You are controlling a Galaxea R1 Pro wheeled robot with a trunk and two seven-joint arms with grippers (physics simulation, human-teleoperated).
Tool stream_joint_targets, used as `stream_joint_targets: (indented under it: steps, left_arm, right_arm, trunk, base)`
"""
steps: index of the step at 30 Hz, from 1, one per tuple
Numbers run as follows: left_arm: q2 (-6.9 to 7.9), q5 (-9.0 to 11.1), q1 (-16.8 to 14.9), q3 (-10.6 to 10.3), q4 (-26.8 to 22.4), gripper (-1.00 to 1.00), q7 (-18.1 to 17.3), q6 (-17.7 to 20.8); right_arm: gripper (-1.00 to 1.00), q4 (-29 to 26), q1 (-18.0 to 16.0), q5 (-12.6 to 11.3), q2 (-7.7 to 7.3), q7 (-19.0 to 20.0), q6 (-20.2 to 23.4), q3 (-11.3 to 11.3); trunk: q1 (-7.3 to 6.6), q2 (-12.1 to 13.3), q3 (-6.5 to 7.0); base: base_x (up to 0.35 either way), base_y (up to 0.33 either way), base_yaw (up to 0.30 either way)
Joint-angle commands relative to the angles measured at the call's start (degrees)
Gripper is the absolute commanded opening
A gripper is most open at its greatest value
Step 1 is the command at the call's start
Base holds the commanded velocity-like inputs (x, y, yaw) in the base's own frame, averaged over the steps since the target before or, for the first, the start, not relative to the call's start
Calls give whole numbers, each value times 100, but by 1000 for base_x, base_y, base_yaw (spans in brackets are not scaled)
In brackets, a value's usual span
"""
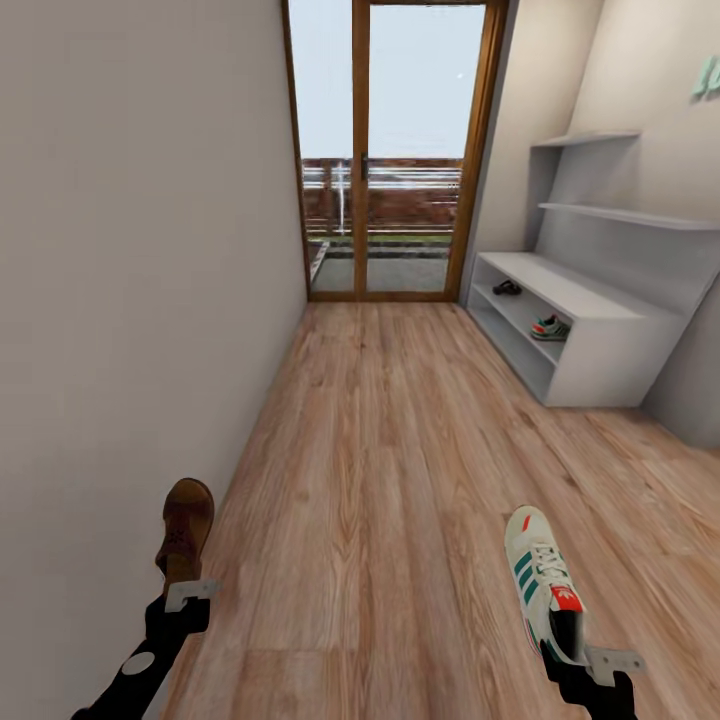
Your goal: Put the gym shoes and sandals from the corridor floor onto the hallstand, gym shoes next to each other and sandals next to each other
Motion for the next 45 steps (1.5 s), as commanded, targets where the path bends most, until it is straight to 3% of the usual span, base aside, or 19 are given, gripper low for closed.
stream_joint_targets:
  steps: [1, 45]
  left_arm:
    - [-3, -80, -5, 42, 3, -100, -25, -20]
    - [0, -80, -5, 42, 3, -100, -25, -23]
  right_arm:
    - [-100, 4, -3, -61, 0, 43, -17, -10]
    - [-100, 4, -3, -62, 0, 40, -14, -10]
  trunk:
    - [2, -2, -5]
    - [2, -2, -5]
  base:
    - [340, 0, 0]
    - [340, 0, -18]
